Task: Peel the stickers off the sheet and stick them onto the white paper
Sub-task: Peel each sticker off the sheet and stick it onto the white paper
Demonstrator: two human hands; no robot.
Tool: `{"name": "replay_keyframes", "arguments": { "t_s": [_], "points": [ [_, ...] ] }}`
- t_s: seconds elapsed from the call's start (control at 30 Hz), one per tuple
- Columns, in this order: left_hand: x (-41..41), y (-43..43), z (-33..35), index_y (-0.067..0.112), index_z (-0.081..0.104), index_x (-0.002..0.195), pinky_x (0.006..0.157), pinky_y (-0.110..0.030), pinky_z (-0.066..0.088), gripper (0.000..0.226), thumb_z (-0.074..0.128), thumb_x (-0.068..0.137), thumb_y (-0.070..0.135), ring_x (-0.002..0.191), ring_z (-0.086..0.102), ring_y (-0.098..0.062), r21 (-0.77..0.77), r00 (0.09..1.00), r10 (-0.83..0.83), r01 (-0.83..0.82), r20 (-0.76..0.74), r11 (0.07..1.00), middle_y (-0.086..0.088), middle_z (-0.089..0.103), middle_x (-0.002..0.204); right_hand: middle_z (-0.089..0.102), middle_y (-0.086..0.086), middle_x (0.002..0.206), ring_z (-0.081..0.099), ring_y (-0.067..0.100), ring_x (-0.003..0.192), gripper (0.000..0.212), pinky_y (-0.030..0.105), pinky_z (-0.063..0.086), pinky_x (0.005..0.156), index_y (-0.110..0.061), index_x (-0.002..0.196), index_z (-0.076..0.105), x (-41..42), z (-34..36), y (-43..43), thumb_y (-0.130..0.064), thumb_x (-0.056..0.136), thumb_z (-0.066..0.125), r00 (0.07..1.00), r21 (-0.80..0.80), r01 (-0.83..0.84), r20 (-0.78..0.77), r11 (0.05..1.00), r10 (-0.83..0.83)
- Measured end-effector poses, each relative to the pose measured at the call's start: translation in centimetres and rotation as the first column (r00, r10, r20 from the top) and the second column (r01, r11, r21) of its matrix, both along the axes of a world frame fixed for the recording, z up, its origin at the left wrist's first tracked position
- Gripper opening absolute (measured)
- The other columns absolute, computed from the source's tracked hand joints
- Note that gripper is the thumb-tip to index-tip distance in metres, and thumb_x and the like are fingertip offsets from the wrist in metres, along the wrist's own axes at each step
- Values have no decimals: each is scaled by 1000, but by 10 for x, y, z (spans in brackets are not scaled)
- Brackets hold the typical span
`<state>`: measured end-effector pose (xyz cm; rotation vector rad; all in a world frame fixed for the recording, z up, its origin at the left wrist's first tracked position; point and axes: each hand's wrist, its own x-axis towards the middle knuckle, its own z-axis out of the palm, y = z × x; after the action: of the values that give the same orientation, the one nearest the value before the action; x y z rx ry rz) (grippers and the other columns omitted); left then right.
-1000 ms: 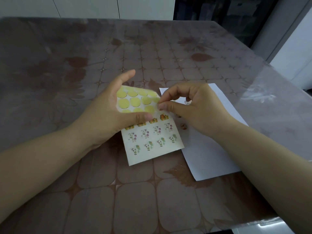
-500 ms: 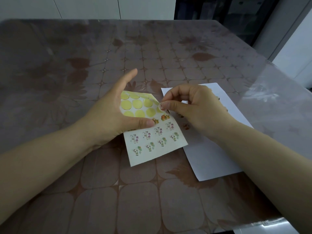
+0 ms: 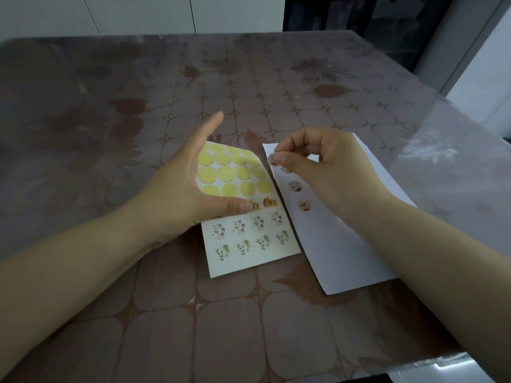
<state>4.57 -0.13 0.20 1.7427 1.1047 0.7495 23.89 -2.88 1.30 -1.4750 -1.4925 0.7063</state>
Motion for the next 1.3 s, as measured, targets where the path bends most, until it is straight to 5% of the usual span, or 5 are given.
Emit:
{"name": "replay_keyframes", "arguments": {
  "t_s": [0.23,0.5,0.67,0.93,1.3],
  "points": [
    [1,-1,0,54,21,140,81,-20,55,117,84,44,29,94,68,-1,3,1000,11,-11,28,1000,13,68,110,65,-14,69,53,-7,59,10,2,39,56,-29,73,66,8,6,1,-24,81,69,999,-13,-36,29,999,36],
    [2,0,-1,52,29,134,67,-18,56,86,67,66,14,92,70,-8,-56,974,33,-21,222,998,13,73,98,63,-29,66,51,-17,61,12,19,34,65,-37,72,70,84,61,-18,-45,64,74,884,-334,-14,437,942,168],
    [2,5,-3,57,33,126,65,-24,57,79,51,86,-8,89,72,-15,-118,948,52,-15,314,993,7,74,97,64,-20,60,51,3,61,1,21,38,65,-26,73,74,106,31,-24,-27,74,74,935,-484,98,343,870,86],
    [4,9,-4,57,24,137,62,-21,56,91,45,86,-15,88,72,-11,-151,925,87,-32,370,988,10,73,97,69,-15,67,58,2,60,3,18,40,61,-23,72,76,114,16,-22,-23,70,78,967,-483,171,250,859,-52],
    [5,6,-2,57,20,135,63,-22,56,106,70,49,18,88,72,-16,-192,915,68,11,399,981,-3,76,92,56,-2,79,54,17,74,37,27,43,66,-24,90,59,115,10,-19,-23,63,84,941,-421,223,328,879,-82]
  ]
}}
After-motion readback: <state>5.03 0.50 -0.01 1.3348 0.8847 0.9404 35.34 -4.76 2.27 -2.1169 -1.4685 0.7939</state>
